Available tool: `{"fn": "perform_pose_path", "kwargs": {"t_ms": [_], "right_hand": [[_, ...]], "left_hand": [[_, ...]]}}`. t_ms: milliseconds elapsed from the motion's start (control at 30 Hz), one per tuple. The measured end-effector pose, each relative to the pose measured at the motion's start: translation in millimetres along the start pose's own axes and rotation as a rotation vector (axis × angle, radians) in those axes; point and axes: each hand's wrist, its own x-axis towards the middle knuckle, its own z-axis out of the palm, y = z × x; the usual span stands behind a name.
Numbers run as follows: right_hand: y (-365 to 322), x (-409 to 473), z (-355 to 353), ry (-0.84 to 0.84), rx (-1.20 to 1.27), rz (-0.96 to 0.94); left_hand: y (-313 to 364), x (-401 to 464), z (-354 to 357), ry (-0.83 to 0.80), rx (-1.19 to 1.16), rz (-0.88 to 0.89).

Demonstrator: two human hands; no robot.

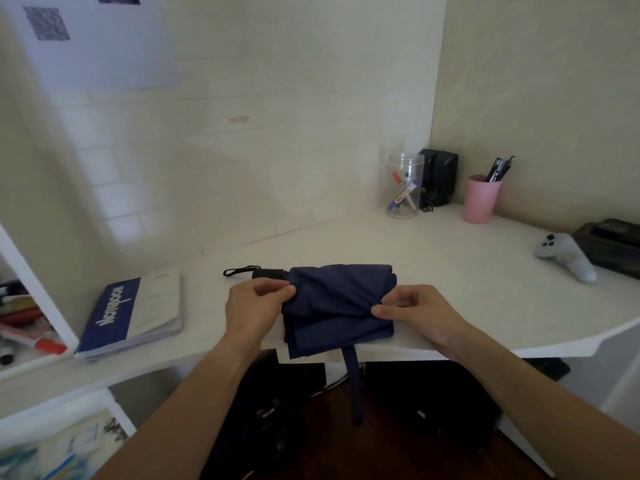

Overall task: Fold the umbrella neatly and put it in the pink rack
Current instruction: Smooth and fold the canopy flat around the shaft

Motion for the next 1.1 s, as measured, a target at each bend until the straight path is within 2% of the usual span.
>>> {"fn": "perform_pose_path", "kwargs": {"t_ms": [133, 233, 333, 433, 567, 667, 767, 900, 1100], "right_hand": [[1, -1, 0, -0.023, 0.064, -0.029], [4, 1, 0, 0.002, 0.134, -0.042], [4, 4, 0, -0.006, 0.175, -0.007], [0, 5, 0, -0.088, 0.197, 0.014], [-2, 5, 1, -0.183, 0.245, 0.004], [-2, 8, -1, -0.198, 0.320, 0.017], [-1, 9, -2, -0.185, 0.339, 0.027], [-3, 8, 1, -0.112, 0.298, 0.021], [-10, 0, 3, -0.091, 0.263, 0.032]], "left_hand": [[-4, -4, -5, 0.082, 0.010, 0.187], [-3, -8, -3, 0.130, -0.129, 0.200], [-1, -11, 2, 0.007, -0.285, 0.107], [2, -13, 2, -0.096, -0.259, 0.098], [4, -14, -4, -0.109, -0.182, 0.185], [9, -19, -3, -0.122, -0.244, 0.187], [12, -23, 1, -0.206, -0.141, 0.150], [12, -31, -2, -0.471, 0.038, 0.041], [-3, -36, -6, -0.532, 0.113, 0.146]]}}
